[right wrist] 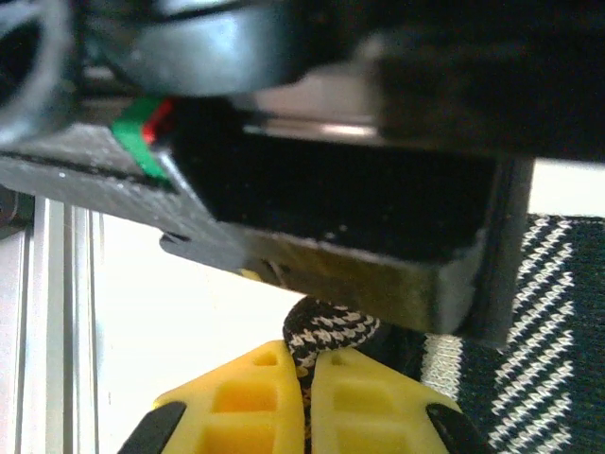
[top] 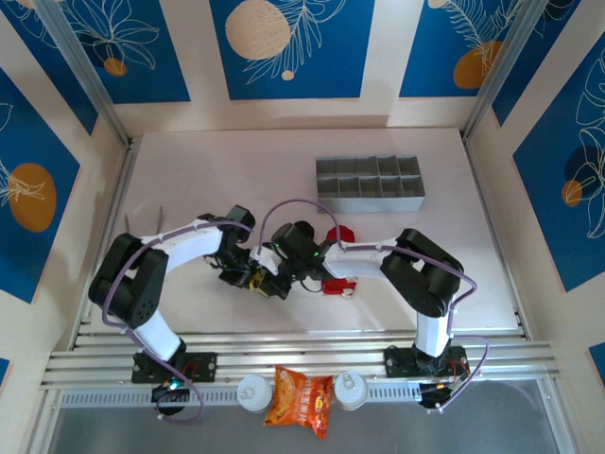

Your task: Roll the socks

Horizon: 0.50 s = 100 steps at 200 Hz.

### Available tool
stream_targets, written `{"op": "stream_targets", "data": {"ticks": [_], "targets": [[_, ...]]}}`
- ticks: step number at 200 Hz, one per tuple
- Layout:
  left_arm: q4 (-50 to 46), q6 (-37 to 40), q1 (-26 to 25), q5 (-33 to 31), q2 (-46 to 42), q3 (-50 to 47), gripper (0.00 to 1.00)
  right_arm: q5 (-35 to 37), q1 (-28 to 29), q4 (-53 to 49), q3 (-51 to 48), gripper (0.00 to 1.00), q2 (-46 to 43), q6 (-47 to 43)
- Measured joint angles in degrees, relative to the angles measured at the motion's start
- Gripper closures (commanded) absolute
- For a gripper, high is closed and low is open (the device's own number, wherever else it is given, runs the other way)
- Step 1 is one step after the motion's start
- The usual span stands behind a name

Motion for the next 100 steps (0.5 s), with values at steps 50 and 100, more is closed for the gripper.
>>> {"op": "stream_targets", "data": {"ticks": [50,100], "targets": [[-1.77,1.68,-0.07,-3.61,-9.31,-1.27,0.37,-10.01,-6.43,-2.47,4.31,1.00,6.08,7.32],[2.64,2.43,-0.04,-4.55,-17.86,-6.67,0.47,-16.37,-8.76,-7.85,9.18,1.00,10.51,11.26]]}}
